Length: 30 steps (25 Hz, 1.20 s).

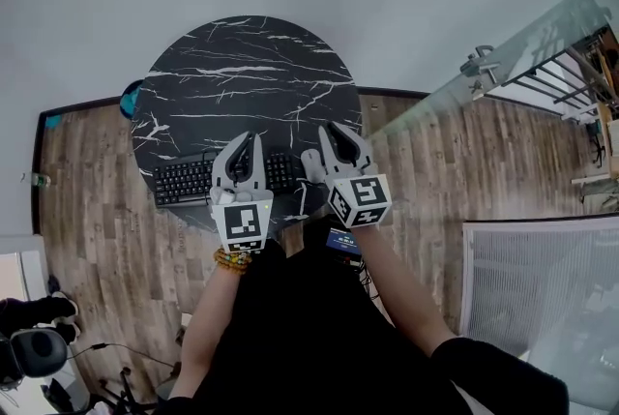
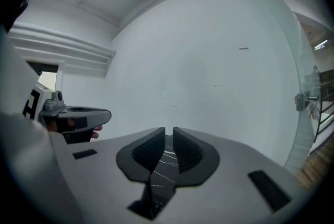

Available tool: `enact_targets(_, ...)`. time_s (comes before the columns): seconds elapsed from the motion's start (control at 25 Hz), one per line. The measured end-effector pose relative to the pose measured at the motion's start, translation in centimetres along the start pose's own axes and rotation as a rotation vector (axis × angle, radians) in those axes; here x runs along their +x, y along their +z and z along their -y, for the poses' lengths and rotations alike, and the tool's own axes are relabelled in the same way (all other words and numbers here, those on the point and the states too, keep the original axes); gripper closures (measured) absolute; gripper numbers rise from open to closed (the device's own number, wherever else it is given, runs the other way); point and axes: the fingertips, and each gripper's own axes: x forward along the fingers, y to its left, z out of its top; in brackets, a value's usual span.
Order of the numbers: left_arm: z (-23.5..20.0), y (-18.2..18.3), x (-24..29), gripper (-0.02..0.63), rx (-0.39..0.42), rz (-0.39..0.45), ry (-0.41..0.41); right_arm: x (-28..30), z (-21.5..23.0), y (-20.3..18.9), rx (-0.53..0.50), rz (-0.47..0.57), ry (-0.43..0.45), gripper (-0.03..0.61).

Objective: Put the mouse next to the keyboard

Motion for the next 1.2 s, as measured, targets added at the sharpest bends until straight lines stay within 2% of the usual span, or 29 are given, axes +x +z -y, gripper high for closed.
enact_targets(0.28,0.6,-0.2,-0.5,0.594,0.018,-0.004,0.001,-1.4,-0.6,-0.3,-0.037,0.008,-0.03,0.528)
enact_targets(0.8,0.7,-2.1,-0.8,0.597,0.019,-0.053,-0.002,-2.0,-1.5,-1.8,-0.029,-0.012,-0.101,0.538)
enact_targets(1.2,0.8,-2.4,-0.6,0.6,0.006,-0.063,-0.008,-1.8,-2.3,-2.1,-0.039,-0.024,-0.093,0.548)
